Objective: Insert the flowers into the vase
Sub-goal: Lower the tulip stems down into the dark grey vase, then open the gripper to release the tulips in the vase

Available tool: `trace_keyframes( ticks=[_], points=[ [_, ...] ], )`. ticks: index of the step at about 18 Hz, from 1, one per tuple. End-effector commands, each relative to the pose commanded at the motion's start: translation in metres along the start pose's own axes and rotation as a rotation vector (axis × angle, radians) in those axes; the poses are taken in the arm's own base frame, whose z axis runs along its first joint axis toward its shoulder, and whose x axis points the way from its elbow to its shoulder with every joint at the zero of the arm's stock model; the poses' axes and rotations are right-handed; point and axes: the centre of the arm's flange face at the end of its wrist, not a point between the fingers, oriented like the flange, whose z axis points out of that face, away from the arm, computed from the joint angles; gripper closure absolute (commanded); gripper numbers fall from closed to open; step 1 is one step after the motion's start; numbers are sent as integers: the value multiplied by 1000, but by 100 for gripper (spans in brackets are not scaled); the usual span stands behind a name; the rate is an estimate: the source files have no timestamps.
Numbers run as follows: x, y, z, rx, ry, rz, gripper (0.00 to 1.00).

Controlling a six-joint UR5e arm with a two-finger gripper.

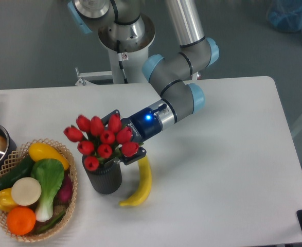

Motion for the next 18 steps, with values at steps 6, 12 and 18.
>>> trace_keyframes(
  ticks=[6, 12, 18],
  points=[
    [4, -9, -3, -76, -8, 29, 0],
    [13, -30, -35, -326, -84, 99, 0],
    [18, -90, -103, -582, -262, 218, 0]
  ],
)
